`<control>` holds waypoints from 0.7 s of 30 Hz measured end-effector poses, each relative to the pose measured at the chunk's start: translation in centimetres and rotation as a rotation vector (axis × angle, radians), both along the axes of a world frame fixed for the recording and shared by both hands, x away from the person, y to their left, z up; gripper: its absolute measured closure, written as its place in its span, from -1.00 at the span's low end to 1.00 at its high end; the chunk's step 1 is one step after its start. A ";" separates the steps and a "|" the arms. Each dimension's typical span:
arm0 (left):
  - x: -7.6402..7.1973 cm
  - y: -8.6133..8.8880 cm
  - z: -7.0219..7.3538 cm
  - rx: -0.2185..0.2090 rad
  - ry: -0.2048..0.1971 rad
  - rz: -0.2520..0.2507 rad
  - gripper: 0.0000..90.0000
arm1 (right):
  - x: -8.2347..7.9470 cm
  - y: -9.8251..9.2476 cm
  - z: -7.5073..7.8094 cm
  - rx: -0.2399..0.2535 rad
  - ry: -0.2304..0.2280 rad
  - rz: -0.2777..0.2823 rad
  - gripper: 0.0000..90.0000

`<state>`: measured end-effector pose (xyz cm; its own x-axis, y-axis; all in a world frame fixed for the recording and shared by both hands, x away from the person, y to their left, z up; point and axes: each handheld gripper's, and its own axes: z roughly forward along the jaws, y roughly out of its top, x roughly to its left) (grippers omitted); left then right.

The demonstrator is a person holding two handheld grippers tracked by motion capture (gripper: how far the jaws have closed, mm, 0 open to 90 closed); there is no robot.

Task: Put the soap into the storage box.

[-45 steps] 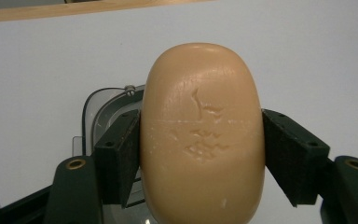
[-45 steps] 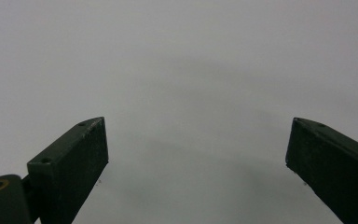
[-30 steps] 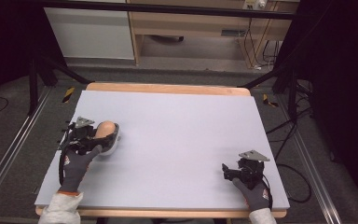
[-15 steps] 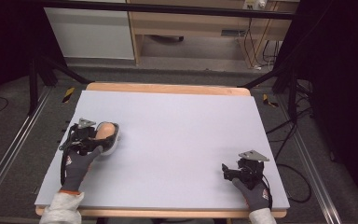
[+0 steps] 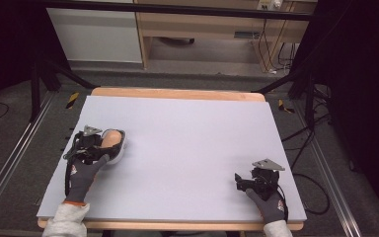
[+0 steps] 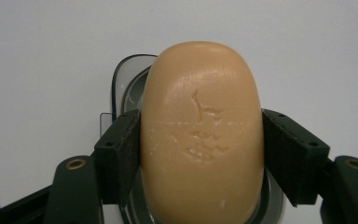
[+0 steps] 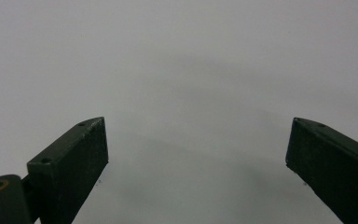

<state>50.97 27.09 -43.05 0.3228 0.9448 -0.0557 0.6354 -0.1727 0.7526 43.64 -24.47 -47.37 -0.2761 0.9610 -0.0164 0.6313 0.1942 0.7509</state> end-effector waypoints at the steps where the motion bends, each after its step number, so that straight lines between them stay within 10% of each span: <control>1: 0.0 0.0 0.0 0.000 0.000 -0.001 -0.30 | 0.0 0.0 0.0 -0.001 0.000 0.001 -0.87; 21: 0.1 -0.6 -0.2 0.017 0.008 0.001 -0.31 | 0.0 0.0 0.0 -0.007 -0.001 0.001 -0.87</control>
